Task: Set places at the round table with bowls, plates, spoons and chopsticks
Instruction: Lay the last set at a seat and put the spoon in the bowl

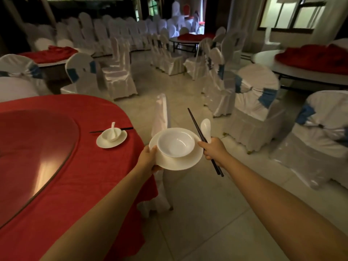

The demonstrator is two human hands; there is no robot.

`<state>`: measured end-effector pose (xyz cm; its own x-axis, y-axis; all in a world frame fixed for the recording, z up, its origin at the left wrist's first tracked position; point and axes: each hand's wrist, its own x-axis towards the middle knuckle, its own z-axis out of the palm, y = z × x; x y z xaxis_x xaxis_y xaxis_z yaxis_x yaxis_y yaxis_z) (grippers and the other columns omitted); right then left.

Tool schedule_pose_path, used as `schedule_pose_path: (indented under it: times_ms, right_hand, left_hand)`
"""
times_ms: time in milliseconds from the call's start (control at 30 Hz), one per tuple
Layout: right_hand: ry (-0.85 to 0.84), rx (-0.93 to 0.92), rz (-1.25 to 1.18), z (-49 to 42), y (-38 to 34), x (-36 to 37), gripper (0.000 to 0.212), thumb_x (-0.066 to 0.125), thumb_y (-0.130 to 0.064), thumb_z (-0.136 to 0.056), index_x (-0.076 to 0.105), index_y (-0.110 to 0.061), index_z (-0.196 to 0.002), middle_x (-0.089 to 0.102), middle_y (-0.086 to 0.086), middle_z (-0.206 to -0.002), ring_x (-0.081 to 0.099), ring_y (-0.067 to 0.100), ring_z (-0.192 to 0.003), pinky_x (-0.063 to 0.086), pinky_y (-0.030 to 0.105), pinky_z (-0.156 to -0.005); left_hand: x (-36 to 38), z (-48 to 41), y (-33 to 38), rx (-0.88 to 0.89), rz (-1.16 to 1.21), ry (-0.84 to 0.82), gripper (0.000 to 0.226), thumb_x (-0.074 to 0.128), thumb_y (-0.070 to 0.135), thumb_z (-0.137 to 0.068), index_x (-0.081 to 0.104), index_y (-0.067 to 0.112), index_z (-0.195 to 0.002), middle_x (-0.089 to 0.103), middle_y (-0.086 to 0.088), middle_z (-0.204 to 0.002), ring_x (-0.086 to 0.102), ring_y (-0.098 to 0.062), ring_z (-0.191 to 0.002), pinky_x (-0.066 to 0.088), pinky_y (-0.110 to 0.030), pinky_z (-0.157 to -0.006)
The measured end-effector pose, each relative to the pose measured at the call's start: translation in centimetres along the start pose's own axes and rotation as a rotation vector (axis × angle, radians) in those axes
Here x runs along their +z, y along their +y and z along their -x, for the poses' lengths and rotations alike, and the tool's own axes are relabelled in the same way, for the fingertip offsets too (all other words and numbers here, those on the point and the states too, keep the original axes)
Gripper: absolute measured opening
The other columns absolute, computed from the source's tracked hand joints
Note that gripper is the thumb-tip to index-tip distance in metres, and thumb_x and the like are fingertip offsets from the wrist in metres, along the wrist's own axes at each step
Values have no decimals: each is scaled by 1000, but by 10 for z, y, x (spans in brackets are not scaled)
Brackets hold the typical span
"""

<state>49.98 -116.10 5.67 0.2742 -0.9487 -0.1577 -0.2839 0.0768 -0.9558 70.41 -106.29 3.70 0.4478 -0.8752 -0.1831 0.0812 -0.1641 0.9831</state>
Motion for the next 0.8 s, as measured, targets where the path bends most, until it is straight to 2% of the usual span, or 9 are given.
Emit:
schedule_pose_path:
  times_ms: [67, 133, 233, 300, 400, 500, 667, 800]
  right_hand:
    - [22, 11, -10, -16, 2, -12, 16, 56, -13, -87, 52, -13, -72, 43, 3, -53, 36, 13, -41, 30, 20, -34]
    - [35, 13, -27, -35, 3, -24, 17, 56, -12, -87, 52, -12, -71, 42, 2, -52, 36, 12, -39, 29, 19, -34]
    - [48, 15, -48, -70, 5, -44, 16, 56, -11, -87, 52, -11, -72, 41, 3, -52, 35, 10, -37, 28, 18, -33]
    - [51, 16, -45, -97, 6, -59, 15, 56, -11, -88, 52, -10, -73, 40, 3, -52, 34, 12, -38, 28, 19, -33]
    - [35, 19, -30, -140, 3, -83, 13, 55, -10, -88, 52, -7, -76, 39, 4, -52, 33, 13, -40, 28, 20, -34]
    - [17, 18, -12, -185, -3, -108, 10, 54, -11, -88, 53, -5, -80, 39, 4, -53, 32, 13, -42, 27, 20, -35]
    - [-5, -5, -9, -264, -20, -142, 15, 55, -12, -88, 52, -8, -75, 39, 4, -53, 32, 13, -41, 28, 19, -34]
    - [-15, 5, -12, -322, -28, -156, 16, 56, -13, -88, 53, -9, -73, 40, 4, -51, 33, 10, -37, 28, 18, -33]
  left_hand:
    - [14, -18, 1, -17, 11, -24, 38, 49, 34, -95, 51, 10, -124, 60, -15, -96, 56, -21, -56, 44, -21, -34]
    - [30, -36, 3, -20, 18, -44, 40, 50, 37, -94, 49, 12, -125, 61, -10, -97, 60, -19, -58, 44, -19, -34]
    - [59, -68, 10, -44, 16, -47, 35, 50, 40, -93, 46, 21, -122, 59, -1, -98, 63, -18, -76, 51, -22, -40]
    - [78, -90, 14, -55, 13, -33, 34, 49, 41, -93, 44, 24, -122, 58, -2, -103, 62, -20, -84, 53, -24, -42]
    - [111, -123, 21, -21, 16, -40, 30, 47, 39, -95, 46, 23, -120, 58, -6, -102, 62, -21, -80, 51, -24, -39]
    - [142, -157, 34, -32, 16, -18, 21, 47, 38, -95, 45, 28, -114, 58, -1, -97, 61, -18, -80, 53, -25, -40]
    - [184, -221, 58, 37, -7, -33, 35, 44, 37, -97, 45, 20, -127, 58, -7, -109, 62, -21, -86, 60, -31, -51]
    - [204, -275, 70, -1, -17, 2, 41, 41, 36, -98, 41, 16, -134, 54, -11, -119, 61, -29, -98, 59, -29, -49]
